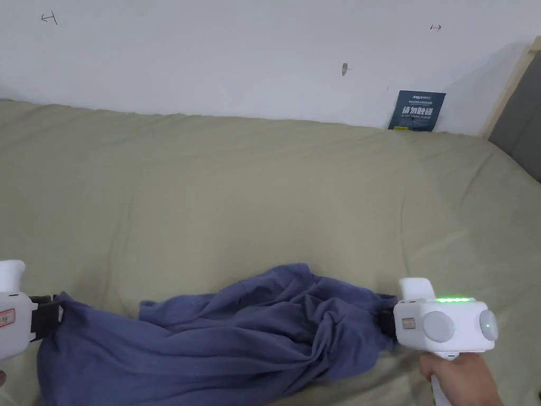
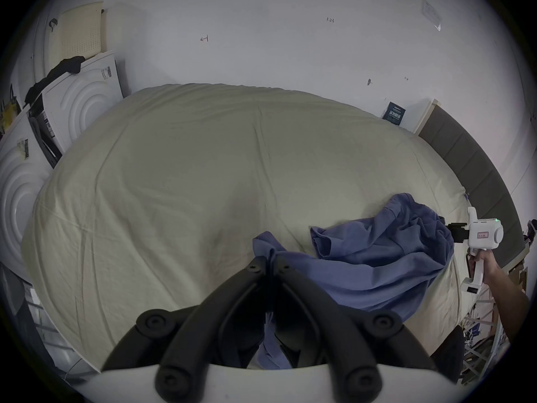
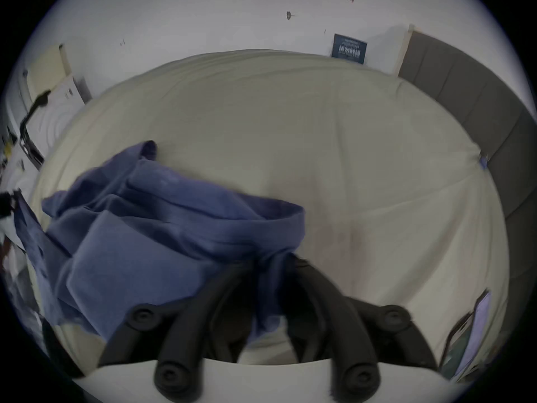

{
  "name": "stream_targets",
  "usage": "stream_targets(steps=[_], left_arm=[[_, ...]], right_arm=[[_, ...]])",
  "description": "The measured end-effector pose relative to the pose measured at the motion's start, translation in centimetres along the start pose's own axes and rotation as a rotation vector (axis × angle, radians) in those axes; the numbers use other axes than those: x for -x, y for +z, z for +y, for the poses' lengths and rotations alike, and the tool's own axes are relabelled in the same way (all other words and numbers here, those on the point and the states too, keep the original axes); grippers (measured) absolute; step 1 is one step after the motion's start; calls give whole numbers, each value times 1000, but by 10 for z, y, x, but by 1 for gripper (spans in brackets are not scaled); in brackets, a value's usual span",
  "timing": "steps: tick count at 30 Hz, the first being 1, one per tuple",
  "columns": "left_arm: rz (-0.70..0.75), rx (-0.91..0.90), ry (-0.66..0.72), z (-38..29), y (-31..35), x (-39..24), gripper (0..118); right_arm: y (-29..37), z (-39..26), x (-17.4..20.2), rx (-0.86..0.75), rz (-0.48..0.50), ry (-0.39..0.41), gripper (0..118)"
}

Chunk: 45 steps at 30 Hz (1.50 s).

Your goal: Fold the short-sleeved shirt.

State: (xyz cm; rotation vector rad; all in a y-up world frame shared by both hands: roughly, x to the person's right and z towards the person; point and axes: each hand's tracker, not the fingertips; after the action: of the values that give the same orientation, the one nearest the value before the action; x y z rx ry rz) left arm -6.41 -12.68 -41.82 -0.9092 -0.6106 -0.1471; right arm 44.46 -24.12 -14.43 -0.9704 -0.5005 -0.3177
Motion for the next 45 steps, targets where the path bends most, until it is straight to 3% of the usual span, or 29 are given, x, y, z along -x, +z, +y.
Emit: stream_targets(steps=[1,3,8,12,17,25,28,31,37,38,45], left_arm=[[-6,9,-5,1,-4,0,0],[-12,23,-10,1,-10,1,0],[-10,-11,15,10,7,13,0],[-27,-130,40,42,55,17,0],[17,-319,53,100,127,22,0],[51,-566,-20,217,259,6,0],[54,-626,-29,249,296,-16,0],[84,-693,-30,275,311,-28,0],[50,-739,50,336,279,-4,0],[48,-742,53,341,271,-4,0],[14,-720,94,342,215,-24,0]], right_arm=[[0,1,-3,18,2,-39,14],[7,1,-9,21,34,-90,10],[63,24,-28,-95,31,-58,8],[160,62,-31,-240,78,-75,8],[266,112,-11,-391,99,28,8],[433,215,8,-663,144,51,8],[481,243,19,-746,134,13,8],[499,265,28,-791,116,-38,8],[490,292,35,-837,87,-88,8],[468,327,17,-832,85,-94,8],[409,339,-5,-803,76,-139,8]])
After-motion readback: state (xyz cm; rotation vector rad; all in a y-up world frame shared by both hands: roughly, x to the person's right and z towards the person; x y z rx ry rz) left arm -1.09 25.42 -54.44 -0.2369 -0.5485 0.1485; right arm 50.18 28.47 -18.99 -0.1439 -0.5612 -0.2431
